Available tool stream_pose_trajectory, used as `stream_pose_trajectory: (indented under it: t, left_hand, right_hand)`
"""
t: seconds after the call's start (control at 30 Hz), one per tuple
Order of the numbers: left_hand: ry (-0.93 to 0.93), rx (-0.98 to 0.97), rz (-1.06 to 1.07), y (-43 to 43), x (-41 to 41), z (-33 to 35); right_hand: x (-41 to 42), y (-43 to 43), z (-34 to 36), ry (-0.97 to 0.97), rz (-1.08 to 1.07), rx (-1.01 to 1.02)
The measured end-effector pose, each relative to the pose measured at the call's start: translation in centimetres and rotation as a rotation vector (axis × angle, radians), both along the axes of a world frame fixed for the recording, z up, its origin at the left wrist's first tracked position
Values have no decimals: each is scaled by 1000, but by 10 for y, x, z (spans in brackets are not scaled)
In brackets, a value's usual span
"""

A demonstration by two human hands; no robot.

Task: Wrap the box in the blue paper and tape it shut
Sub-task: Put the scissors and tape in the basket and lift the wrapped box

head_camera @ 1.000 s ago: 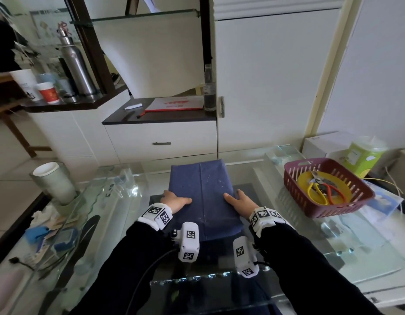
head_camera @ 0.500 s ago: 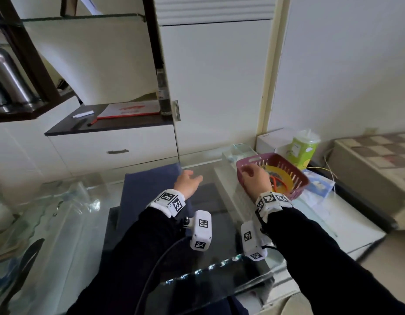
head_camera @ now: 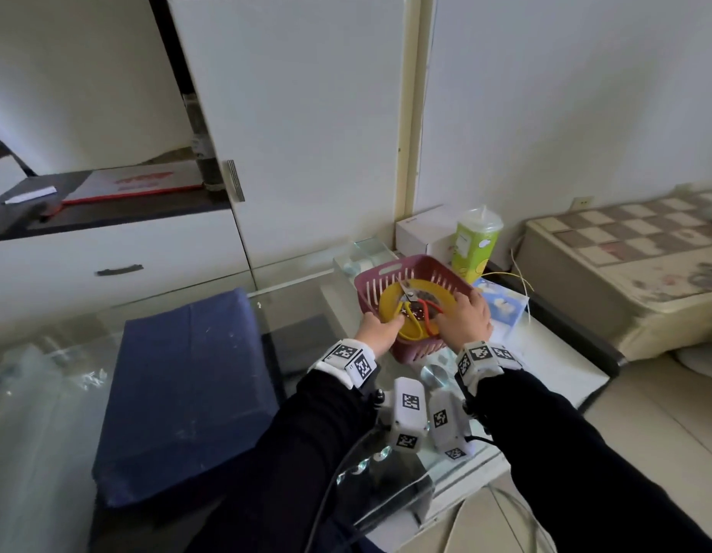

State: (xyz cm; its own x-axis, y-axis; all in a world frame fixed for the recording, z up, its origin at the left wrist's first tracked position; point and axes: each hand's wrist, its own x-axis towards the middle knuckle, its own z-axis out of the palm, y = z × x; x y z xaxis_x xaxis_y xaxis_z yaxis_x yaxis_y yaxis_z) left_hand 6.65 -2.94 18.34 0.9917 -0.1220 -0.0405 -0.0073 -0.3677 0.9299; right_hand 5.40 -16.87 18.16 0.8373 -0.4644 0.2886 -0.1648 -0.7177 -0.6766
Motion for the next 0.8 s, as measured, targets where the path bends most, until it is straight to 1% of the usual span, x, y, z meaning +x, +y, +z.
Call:
stream_pose_trajectory:
  t: [0.07, 0.13, 0.23, 0.43, 0.63, 0.8]
  left_hand:
    - [-30, 24, 29, 0, -5, 3]
    - [-58, 90, 61, 0, -5, 4]
    - [-67, 149, 48, -2, -6, 9]
    - [-84, 264, 32, 10, 6, 9]
    - [-73, 374, 83, 29, 7, 11]
    - [-70, 431, 105, 38, 11, 9]
  right_hand:
    - [1, 3, 0, -7, 24, -21]
    - [1, 5, 0, -17, 26, -58]
    - [1, 8, 3, -14, 1, -86]
    - [-3, 24, 3, 20, -10, -88]
    - [-9, 44, -2, 79, 19, -99]
    - [-13, 57, -7, 89, 45, -73]
